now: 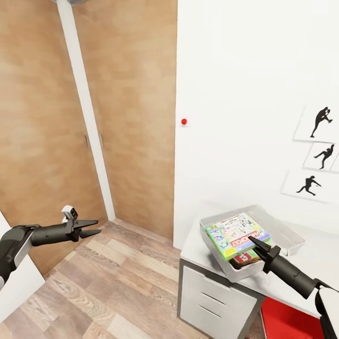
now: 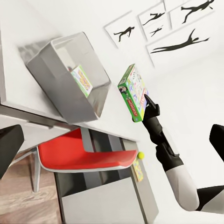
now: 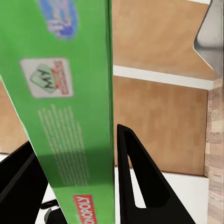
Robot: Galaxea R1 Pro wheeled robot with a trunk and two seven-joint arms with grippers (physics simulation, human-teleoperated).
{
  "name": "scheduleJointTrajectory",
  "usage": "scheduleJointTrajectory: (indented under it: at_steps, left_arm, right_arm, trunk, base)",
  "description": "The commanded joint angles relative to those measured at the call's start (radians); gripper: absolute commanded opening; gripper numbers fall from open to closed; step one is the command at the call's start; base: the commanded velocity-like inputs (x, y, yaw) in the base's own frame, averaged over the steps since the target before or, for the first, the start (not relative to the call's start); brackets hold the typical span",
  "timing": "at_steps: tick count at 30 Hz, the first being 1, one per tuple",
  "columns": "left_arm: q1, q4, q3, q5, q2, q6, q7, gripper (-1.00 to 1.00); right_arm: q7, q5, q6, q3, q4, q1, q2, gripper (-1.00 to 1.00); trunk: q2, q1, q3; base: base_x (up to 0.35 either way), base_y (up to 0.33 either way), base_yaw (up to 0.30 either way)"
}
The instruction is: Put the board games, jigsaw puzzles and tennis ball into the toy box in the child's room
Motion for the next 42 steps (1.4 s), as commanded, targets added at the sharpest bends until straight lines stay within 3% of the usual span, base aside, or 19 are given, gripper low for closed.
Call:
scheduleJointTrajectory:
  at_steps: [1,16,23,35,42]
  left_arm:
    - [-0.001,0.000,-0.004,0.002,0.001,0.011,-0.005,1.00]
    - [-0.001,0.000,-0.004,0.002,0.001,0.011,-0.005,1.00]
    - [-0.001,0.000,-0.004,0.002,0.001,0.011,-0.005,1.00]
    - [-0.001,0.000,-0.004,0.002,0.001,0.011,-0.005,1.00]
    - [-0.001,0.000,-0.003,0.002,0.001,0.011,-0.005,1.00]
  right_arm:
    - [0.009,0.009,0.004,-0.002,0.000,-0.002,0.000,-1.00]
    - [0.002,0.008,0.004,0.002,0.001,-0.001,-0.006,-1.00]
    - [-0.005,0.009,0.004,0.008,0.014,-0.009,-0.031,-1.00]
    - [-0.007,0.010,0.004,0.078,0.015,-0.066,-0.036,-1.00]
    - [-0.008,0.010,0.004,0.099,0.019,-0.086,-0.036,-1.00]
  trunk:
    - [-0.002,0.001,-0.002]
    - [-0.002,0.001,-0.002]
    - [-0.002,0.001,-0.002]
    - [-0.002,0.001,-0.002]
    - [-0.002,0.001,-0.002]
  base:
    - [0.000,0.000,-0.219]
    - [0.000,0.000,-0.218]
    - [0.000,0.000,-0.145]
    - [0.000,0.088,-0.009]
    - [0.000,0.029,0.000]
